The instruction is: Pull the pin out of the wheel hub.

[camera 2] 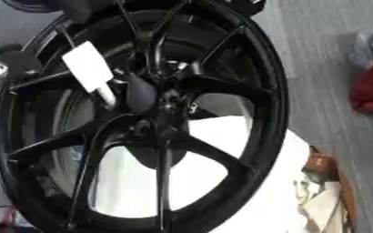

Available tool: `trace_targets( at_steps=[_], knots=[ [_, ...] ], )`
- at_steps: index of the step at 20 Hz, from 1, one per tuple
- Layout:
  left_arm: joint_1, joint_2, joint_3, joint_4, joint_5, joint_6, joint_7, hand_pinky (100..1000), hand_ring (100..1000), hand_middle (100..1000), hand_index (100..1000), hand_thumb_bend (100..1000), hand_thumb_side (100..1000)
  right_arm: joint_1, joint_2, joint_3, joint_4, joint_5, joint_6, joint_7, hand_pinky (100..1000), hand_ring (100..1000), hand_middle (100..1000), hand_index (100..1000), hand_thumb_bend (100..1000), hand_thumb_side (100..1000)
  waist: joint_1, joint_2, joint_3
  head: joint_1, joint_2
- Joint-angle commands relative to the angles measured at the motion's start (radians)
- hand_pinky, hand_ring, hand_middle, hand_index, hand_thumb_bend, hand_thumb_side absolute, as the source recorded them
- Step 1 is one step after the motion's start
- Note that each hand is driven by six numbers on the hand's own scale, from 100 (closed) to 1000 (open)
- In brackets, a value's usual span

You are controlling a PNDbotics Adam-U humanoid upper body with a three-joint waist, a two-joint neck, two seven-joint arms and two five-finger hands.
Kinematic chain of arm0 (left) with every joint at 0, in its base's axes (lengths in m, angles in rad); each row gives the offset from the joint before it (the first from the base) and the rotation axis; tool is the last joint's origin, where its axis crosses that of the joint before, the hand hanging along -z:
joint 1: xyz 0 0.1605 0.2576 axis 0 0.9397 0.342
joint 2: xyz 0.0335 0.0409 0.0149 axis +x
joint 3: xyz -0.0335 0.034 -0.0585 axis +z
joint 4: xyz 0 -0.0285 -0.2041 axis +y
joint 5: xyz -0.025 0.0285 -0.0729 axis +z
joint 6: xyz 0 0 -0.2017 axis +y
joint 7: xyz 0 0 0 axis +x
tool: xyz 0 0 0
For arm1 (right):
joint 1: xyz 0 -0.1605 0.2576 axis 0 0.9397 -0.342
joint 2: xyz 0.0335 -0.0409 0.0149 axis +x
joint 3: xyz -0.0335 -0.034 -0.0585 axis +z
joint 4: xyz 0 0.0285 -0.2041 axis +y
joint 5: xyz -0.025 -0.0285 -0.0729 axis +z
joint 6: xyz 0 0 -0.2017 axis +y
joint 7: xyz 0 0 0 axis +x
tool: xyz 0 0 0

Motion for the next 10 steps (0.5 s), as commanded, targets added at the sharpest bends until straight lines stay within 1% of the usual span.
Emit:
trace_targets(
  at_steps=[1, 7, 10],
  knots=[
    [-0.014, 0.013, -0.002, 0.006, -0.004, -0.067, -0.069, 872, 837, 766, 855, 224, 260, -0.003, 0.000, -0.001, -0.012, 0.001, -0.005, -0.013, 473, 827, 817, 782, 100, 599, -0.001, -0.015, -0.001, 0.005, -0.012],
    [-0.011, 0.011, -0.019, 0.013, -0.009, -0.075, -0.069, 874, 838, 765, 851, 225, 286, -0.012, 0.003, 0.002, -0.012, -0.001, -0.001, -0.013, 473, 827, 817, 782, 100, 601, 0.003, -0.007, -0.004, 0.004, -0.013],
    [-0.011, 0.006, -0.027, 0.026, -0.018, -0.075, -0.069, 874, 838, 766, 851, 229, 296, -0.014, 0.004, 0.003, -0.012, -0.001, -0.001, -0.013, 473, 827, 817, 782, 100, 601, 0.005, -0.005, -0.011, -0.001, -0.021]
  ],
)
